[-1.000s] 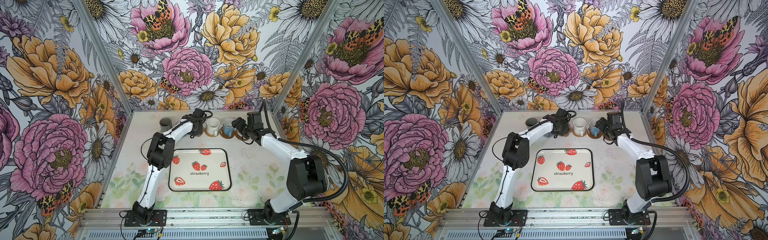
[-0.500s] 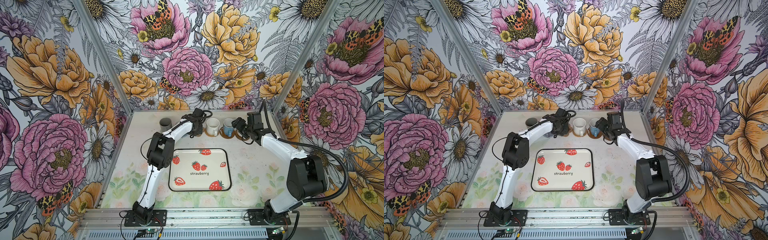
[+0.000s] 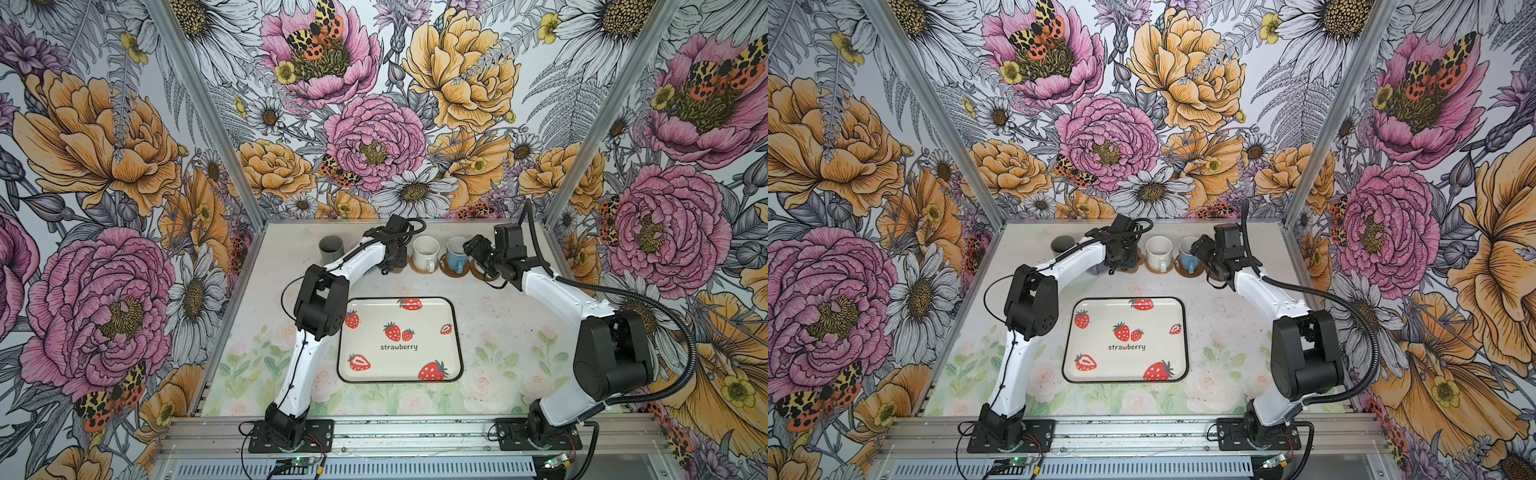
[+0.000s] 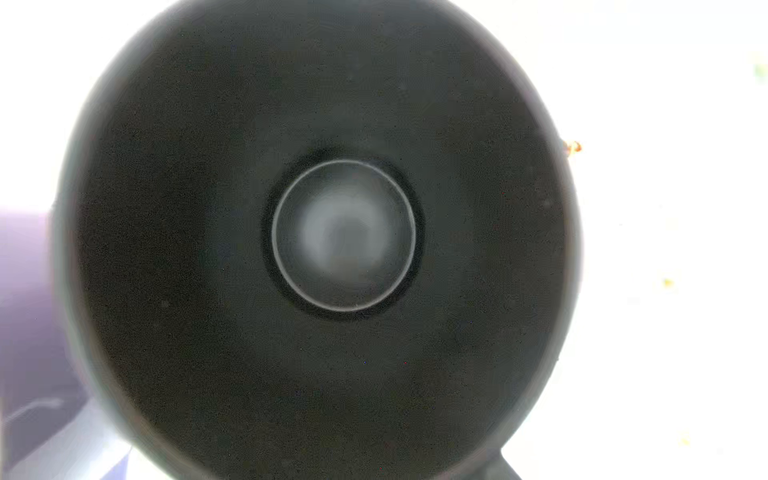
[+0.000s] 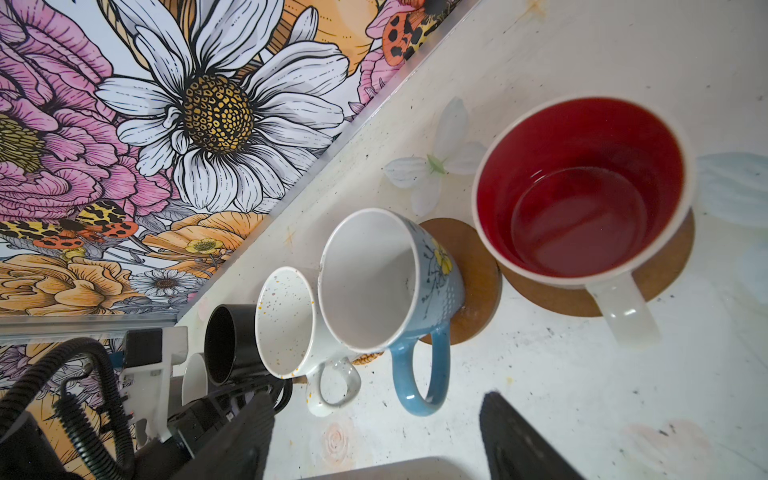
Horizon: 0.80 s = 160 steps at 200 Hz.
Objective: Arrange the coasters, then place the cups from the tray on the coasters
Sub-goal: 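Lower the black mug onto the cork coaster beside the purple mug, then open and raise the left gripper away from the black mug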
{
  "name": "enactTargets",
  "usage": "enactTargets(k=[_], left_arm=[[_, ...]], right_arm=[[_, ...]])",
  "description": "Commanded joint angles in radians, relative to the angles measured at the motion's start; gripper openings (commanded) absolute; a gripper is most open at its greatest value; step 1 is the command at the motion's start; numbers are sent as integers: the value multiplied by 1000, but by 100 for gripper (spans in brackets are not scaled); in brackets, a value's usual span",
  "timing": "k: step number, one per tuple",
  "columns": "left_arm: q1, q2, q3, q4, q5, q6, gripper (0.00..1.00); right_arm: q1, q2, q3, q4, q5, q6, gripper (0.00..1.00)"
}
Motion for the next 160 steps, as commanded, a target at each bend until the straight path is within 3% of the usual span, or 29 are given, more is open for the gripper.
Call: enactTargets(k=[1,102,160], left_arm=[[5,-30,10,22,14,-2,50],[-12,-206,-82,27,36,29,64],[-62,-385,-191,61,-38,80,72]], right_arm=[[-9,15,33,5,-13,-14,80],[-8,-13,21,6,-10,-14,81],[1,-63,-5,6,8,-19,85]])
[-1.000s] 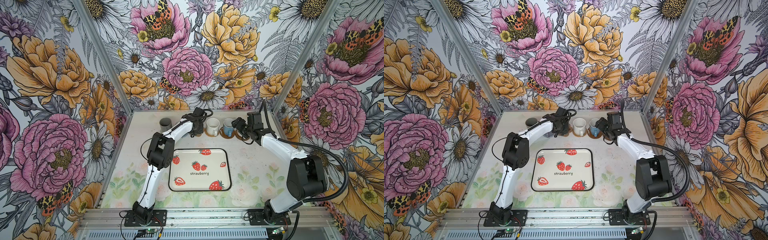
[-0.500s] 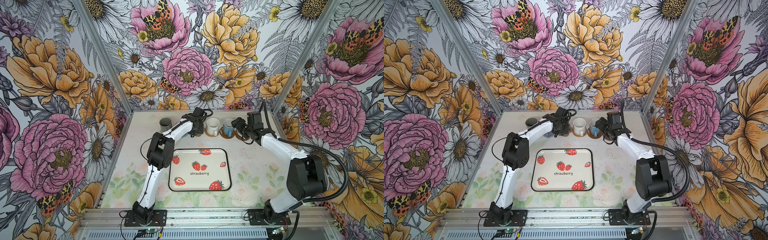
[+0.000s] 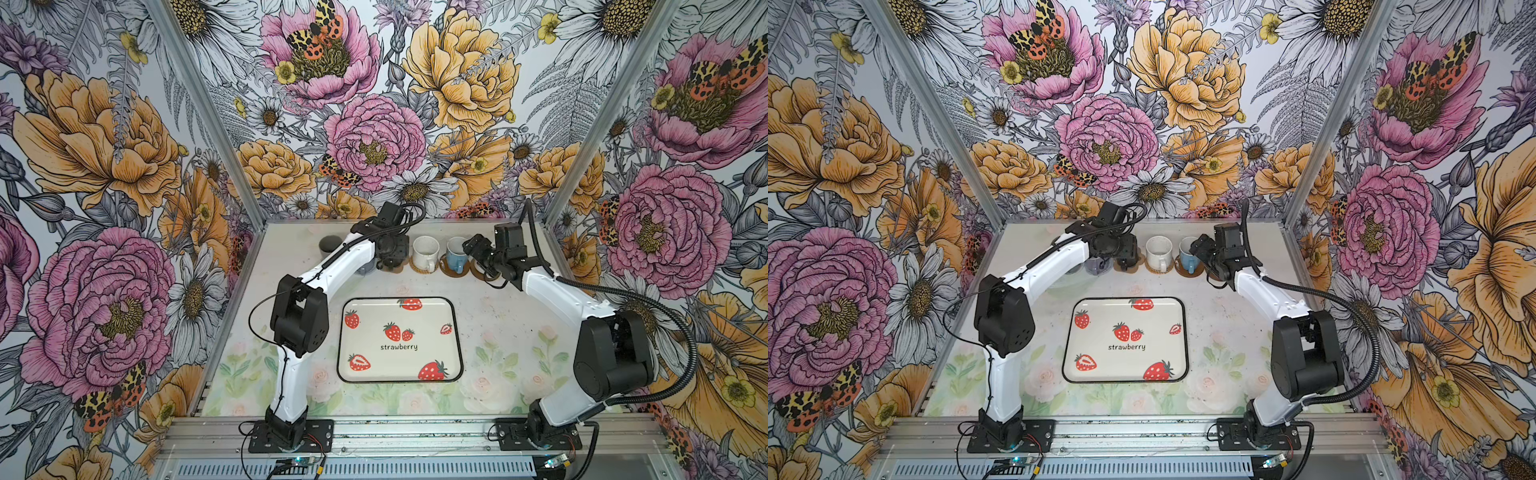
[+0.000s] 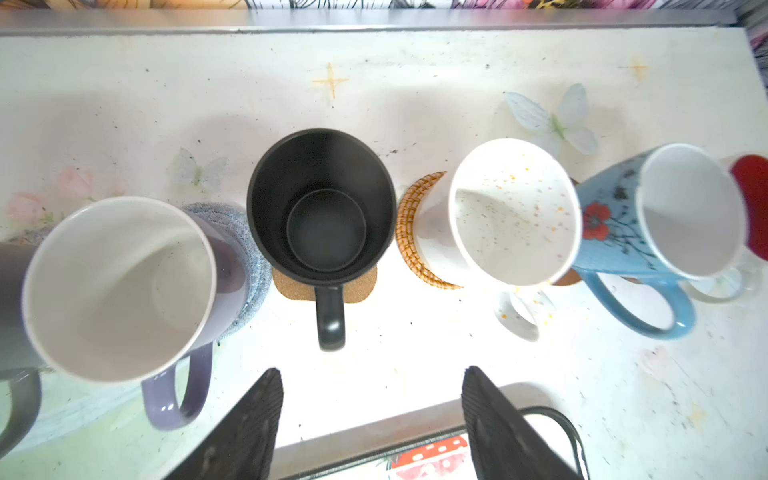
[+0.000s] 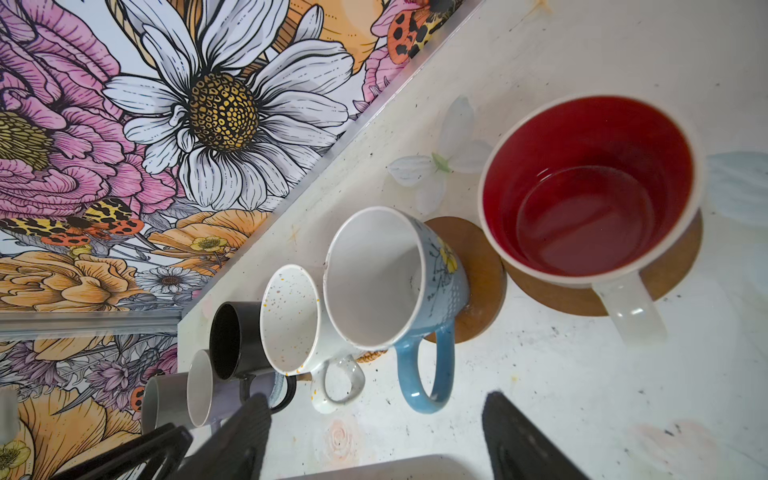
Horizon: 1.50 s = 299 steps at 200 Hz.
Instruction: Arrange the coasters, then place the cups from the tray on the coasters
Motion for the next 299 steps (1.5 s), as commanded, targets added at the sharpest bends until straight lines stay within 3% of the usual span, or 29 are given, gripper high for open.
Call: enactTargets(k=[1,59,75,84,101,150,183,213,242,278,299], left_arm=[[-24,-87,-60,49,-48,41,72],[-51,-386,-310,205,-101,91,81],[-54,-471,-385,238,-157,102,89],[-52,-524,-433,261,-181,111,93],[-50,-633,-537,314,-239,119,99],[-37,-933,-782,458,-320,188,99],[-28,-1074,-916,509,-436,227,99],[-14,-1148,-1030,554,-545,243,99],[57,-1172,-1188,694,-653,240,99],[168,-1165,-1401,939,-613,280,99],[266,-1144,-1541,1153,-483,288,99]], right_arm=[[2,-56,-6,7,17,-19,85],[37,-94,-7,7,46,-39,90],[47,-104,-4,7,45,-51,92],[51,-113,-6,7,46,-58,99],[62,-131,-4,7,44,-78,99],[77,-220,-29,5,61,-146,99],[93,-343,-83,5,163,-250,99],[102,-475,-176,4,306,-341,99],[104,-575,-288,3,474,-449,99],[102,-599,-432,46,628,-649,99],[100,-586,-563,219,640,-746,99]])
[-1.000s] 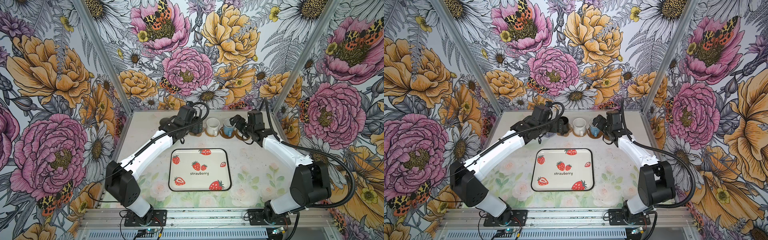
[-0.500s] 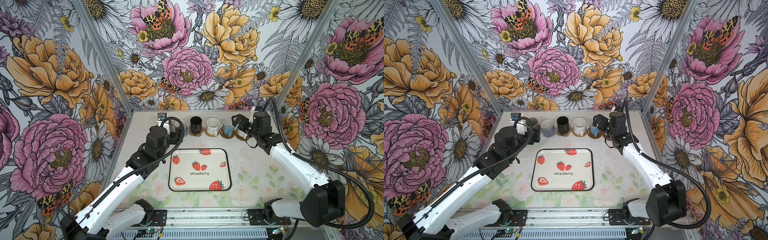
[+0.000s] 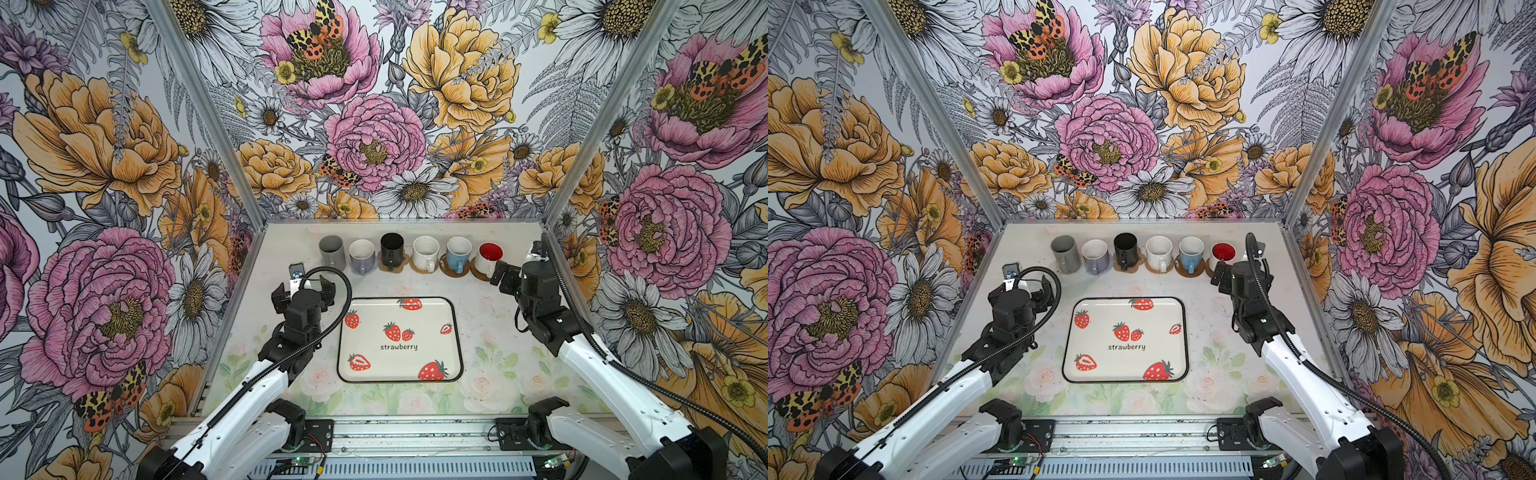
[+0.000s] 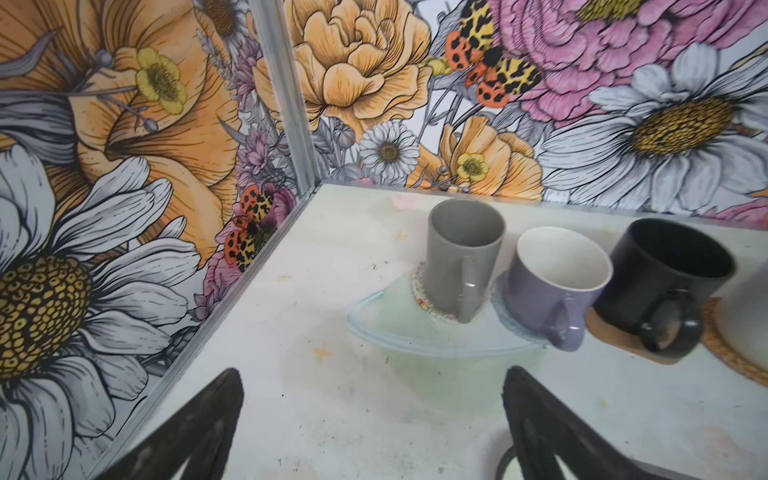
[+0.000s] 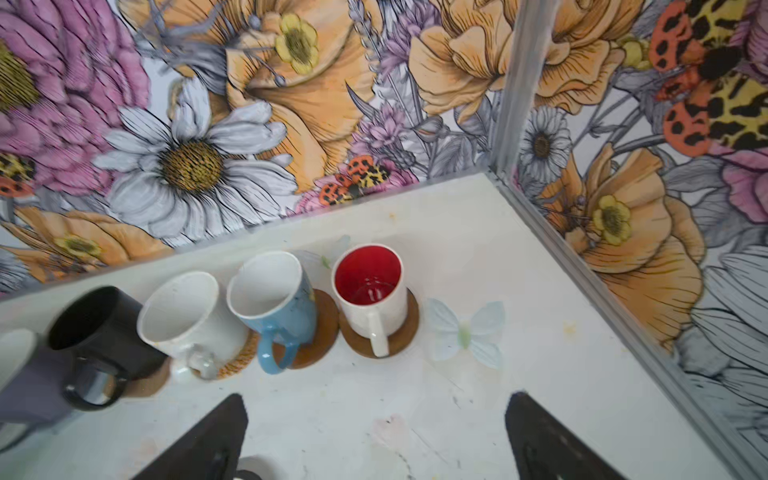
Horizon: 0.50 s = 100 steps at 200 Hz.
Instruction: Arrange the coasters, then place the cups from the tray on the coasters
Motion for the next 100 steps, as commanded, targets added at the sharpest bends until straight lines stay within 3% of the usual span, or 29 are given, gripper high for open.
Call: enactTargets(k=[1,29,100], left_arm=[[90,17,-119,310,105,35,99],[188,82,-185,443,191,12,99],[281,409,-147,701,341,43,99]], right_arm=[[0,10,-115,179,91,-177,99],[-25,25,-258,450,56,-230,99],[-99,276,-265,670,-7,-342,98]])
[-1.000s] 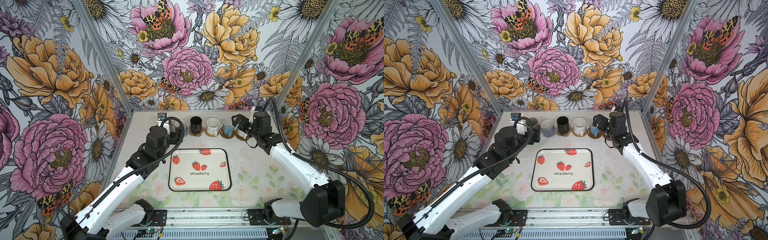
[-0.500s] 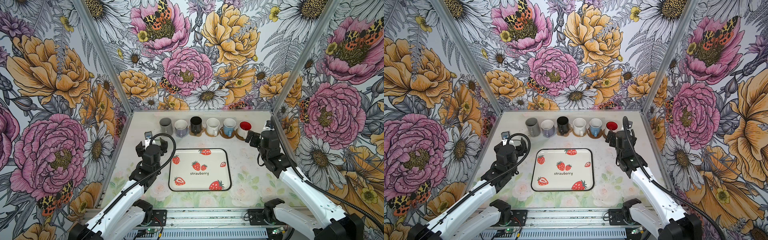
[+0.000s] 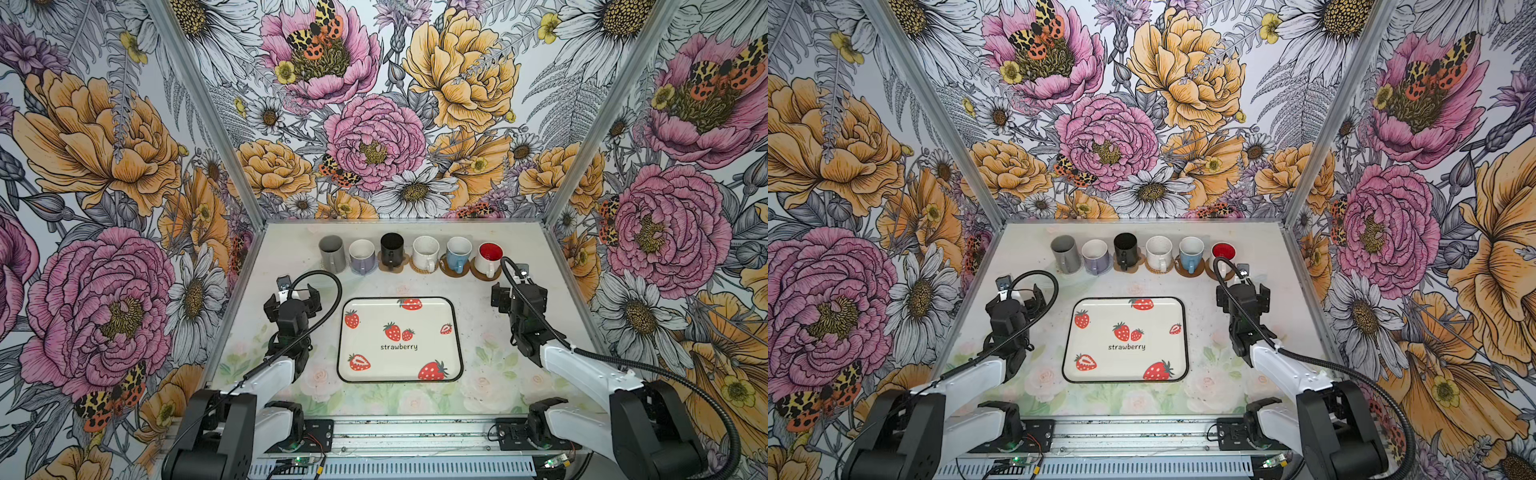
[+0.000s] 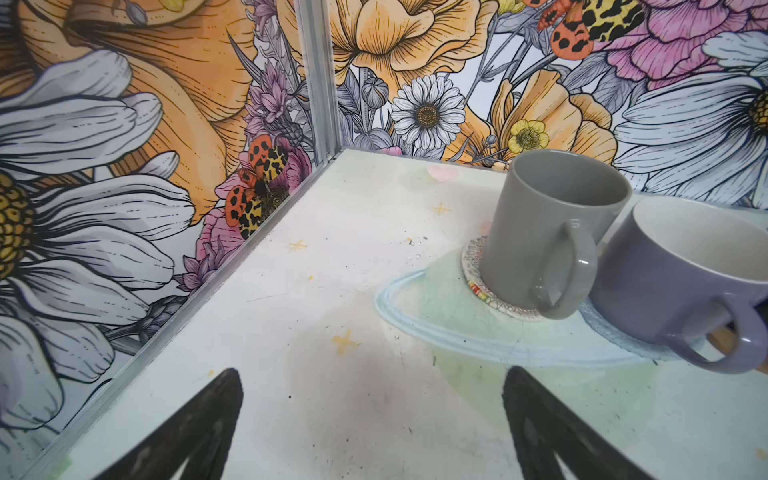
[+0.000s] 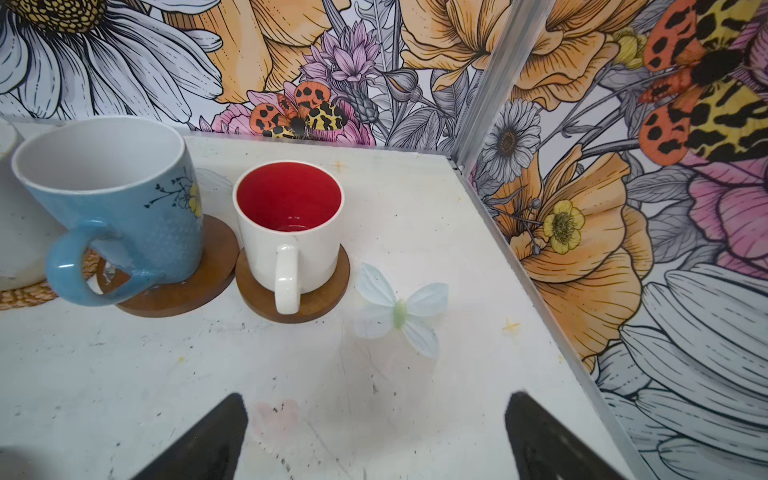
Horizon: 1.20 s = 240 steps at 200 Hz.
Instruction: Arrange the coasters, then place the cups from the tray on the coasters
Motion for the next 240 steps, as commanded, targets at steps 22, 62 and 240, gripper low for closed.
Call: enactTargets(k=[22,62,240], left_arm=[[31,127,59,205,128,43,99],[44,286,43,414,171,90,99],[92,352,107,348,258,54,99]], right_arm=[[-46,165,-9,312,-42,-62,98],[-112,264,-12,454,-129,-43,97],[-219,333,-46,558,-314,27,100]])
